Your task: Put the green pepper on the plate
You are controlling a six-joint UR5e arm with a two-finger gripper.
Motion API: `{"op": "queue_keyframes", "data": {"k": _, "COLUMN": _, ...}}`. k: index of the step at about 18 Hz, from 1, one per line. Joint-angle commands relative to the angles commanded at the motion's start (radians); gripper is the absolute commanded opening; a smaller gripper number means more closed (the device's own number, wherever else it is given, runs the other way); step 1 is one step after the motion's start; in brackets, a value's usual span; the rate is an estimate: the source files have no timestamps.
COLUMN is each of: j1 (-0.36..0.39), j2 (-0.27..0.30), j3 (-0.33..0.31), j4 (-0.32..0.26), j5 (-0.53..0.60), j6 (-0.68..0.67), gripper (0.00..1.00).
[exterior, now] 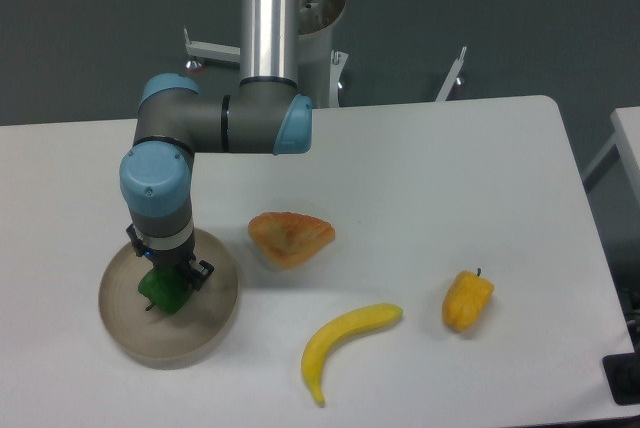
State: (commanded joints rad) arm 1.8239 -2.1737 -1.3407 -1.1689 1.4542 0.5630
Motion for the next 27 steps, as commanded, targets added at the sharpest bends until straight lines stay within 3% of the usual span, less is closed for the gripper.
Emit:
{"op": "queue_keyframes", "data": {"k": 3, "j1": 0.0, "j2": 0.005, "j3": 0.002, "j4": 0.0, "j5": 0.0, "j6": 0.002, "gripper": 0.51}}
{"op": "queue_keyframes", "data": {"k": 4, "j1": 0.0, "j2": 0.005, "j3": 0.002, "j4": 0.0, "j5": 0.0, "j6": 0.002, "gripper": 0.62}}
{"op": "queue_keyframes", "data": {"k": 5, "j1": 0.0, "j2": 0.005, "j3": 0.002, "j4": 0.0, "j5": 0.002, "j6": -0.002, "gripper": 0.9}}
{"op": "queue_keyframes", "data": {"k": 7, "j1": 0.002, "j2": 0.008, "j3": 0.002, "j4": 0.0, "j5": 0.002, "j6": -0.005, "gripper": 0.98}}
{"op": "queue_keyframes", "data": {"k": 13, "j1": 0.031, "j2": 0.046, "j3": 0.003, "j4": -0.002, "j5": 0.009, "j6": 0.009, "gripper": 1.0}}
{"op": "queue_keyframes", "data": {"k": 16, "j1": 0.103, "j2": 0.074, "j3": 0.002, "j4": -0.006, "j5": 0.011, "j6": 0.043, "gripper": 1.0}}
{"op": "queue_keyframes", "data": {"k": 24, "j1": 0.313, "j2": 0.152, "j3": 0.0, "j4": -0.026, "j5": 0.024, "j6": 0.291, "gripper": 1.0}}
{"op": "queue_keyframes", "data": {"k": 27, "j1": 0.353, "j2": 0.146, "j3": 0.021, "j4": -0.02, "j5": 0.13, "j6": 0.365, "gripper": 1.0}}
